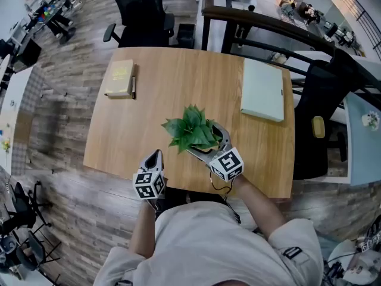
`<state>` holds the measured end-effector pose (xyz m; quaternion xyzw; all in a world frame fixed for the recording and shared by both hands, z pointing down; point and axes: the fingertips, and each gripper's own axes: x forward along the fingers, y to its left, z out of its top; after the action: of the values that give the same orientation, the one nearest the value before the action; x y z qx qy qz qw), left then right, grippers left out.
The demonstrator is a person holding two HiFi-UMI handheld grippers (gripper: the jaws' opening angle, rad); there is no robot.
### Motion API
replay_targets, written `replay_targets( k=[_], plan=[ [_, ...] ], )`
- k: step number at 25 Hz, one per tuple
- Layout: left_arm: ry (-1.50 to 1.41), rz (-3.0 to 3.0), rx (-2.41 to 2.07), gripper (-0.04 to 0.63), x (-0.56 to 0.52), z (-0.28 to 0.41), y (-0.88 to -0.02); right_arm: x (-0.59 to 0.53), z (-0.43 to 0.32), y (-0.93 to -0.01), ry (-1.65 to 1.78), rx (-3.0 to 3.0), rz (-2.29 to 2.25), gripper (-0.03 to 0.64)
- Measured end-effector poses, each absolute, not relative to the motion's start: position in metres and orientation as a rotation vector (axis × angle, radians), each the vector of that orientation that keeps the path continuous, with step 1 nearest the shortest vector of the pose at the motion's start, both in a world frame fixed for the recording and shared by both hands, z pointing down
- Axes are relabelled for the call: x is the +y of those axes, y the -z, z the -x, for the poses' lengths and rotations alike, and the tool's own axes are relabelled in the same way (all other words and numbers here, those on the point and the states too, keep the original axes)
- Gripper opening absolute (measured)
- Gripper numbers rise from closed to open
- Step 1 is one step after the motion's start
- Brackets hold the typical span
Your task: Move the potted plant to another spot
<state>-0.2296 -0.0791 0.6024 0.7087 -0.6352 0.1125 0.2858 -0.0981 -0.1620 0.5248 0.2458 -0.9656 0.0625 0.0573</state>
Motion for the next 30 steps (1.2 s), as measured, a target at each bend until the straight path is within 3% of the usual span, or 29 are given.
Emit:
replay_targets(
  k=[11, 30],
  plan=[
    [-0.307, -1.871, -1.737, 0.012, -0.083, 0.242, -0.605, -0.170, 0.122, -0.541, -0.235, -2.960, -0.688, 0.497],
    [-0.220, -1.713, -1.850, 0.012, -0.061, 0.386, -0.608, -0.176, 0.288, -0.545, -0.212, -2.930, -0.472, 0.496]
  ],
)
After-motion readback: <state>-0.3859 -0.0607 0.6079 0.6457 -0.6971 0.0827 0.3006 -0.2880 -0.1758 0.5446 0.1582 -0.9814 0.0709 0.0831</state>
